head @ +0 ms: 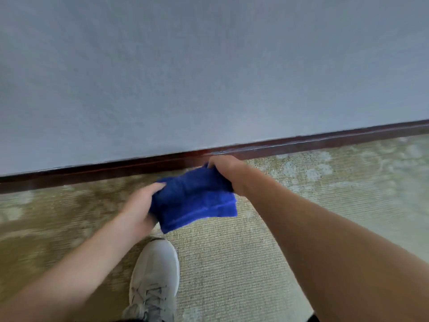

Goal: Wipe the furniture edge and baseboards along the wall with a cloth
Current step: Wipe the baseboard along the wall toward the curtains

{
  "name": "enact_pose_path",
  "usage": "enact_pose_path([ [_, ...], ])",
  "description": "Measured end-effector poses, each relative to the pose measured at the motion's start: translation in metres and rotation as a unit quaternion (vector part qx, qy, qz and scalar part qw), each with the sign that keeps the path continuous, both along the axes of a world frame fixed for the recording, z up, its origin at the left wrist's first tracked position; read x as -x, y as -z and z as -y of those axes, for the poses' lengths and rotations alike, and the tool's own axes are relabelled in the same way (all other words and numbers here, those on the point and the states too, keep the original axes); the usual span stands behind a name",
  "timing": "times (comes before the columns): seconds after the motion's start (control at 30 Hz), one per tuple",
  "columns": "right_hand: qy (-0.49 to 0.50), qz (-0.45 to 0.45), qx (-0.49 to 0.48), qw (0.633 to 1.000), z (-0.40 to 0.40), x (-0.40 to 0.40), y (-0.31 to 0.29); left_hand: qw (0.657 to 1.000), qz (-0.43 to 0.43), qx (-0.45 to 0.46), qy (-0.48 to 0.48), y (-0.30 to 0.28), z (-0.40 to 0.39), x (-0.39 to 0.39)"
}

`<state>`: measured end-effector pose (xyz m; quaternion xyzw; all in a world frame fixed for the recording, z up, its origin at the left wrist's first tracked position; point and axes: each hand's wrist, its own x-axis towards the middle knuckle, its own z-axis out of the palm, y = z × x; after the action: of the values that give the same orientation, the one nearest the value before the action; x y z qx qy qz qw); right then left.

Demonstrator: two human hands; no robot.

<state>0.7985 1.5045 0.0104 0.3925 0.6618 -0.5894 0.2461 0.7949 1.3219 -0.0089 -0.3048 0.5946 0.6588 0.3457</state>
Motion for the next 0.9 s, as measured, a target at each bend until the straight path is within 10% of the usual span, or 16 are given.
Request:
enact_pose_path([
  [0.27, 0.127, -0.021, 0.057, 0.990, -0.056, -0.054, -0.043, 0.997, -0.061, 0.040, 0.035, -0.047, -0.062, -0.022],
  [0.73, 0.338, -0.004, 0.219, 0.915, -0.096, -0.022, 0.065, 0.994, -0.031, 0.023, -0.099, 0.071, -0.127, 0.013],
  [0.9, 0.300, 0.011, 0.241, 0.923, -0.094, -0.015, 0.066, 0.979, 0.101, -0.063, -0.163, 0.079, -0.147, 0.020],
])
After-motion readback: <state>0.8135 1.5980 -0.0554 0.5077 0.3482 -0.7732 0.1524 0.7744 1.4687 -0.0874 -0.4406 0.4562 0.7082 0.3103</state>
